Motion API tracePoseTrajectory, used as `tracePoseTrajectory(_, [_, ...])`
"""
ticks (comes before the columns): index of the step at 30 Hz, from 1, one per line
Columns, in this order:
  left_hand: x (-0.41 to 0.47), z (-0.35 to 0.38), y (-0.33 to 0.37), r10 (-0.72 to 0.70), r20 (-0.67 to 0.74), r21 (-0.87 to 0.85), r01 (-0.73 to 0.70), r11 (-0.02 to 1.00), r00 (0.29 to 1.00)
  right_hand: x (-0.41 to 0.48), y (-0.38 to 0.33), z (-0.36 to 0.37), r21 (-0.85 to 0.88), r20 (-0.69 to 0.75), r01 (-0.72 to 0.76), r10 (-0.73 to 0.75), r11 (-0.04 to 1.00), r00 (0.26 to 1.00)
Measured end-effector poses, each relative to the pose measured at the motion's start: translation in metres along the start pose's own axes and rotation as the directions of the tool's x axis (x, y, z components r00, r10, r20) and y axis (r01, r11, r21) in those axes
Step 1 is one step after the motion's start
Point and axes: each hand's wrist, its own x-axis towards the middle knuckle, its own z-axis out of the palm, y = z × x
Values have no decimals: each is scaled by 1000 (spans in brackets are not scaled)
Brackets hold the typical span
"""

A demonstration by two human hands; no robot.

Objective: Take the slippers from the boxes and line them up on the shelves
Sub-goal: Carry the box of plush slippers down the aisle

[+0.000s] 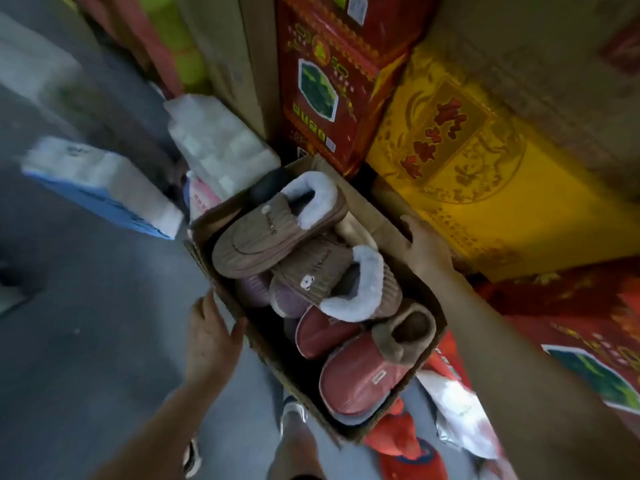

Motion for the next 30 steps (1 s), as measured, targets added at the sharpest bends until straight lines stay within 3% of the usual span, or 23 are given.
tracePoseTrajectory(4, [-4, 25, 3, -166, 55, -136, 172, 976, 985, 33, 5, 15, 7, 96, -17, 17, 1000, 995])
tracePoseTrajectory(11, [-6, 48, 12, -312, 36, -246, 311, 918, 949, 61, 1, 35, 21, 199, 74, -77, 997, 977])
tracePoseTrajectory(16, [-11, 45, 13, -378, 20, -319, 364, 875, 926, 63, 0, 50, -89, 138, 184, -171, 979, 976])
tracePoseTrajectory(30, [-55, -25, -54, -414, -36, -307, 385, 871, 909, -20, -62, 27, -234, 146, 204, -173, 951, 974])
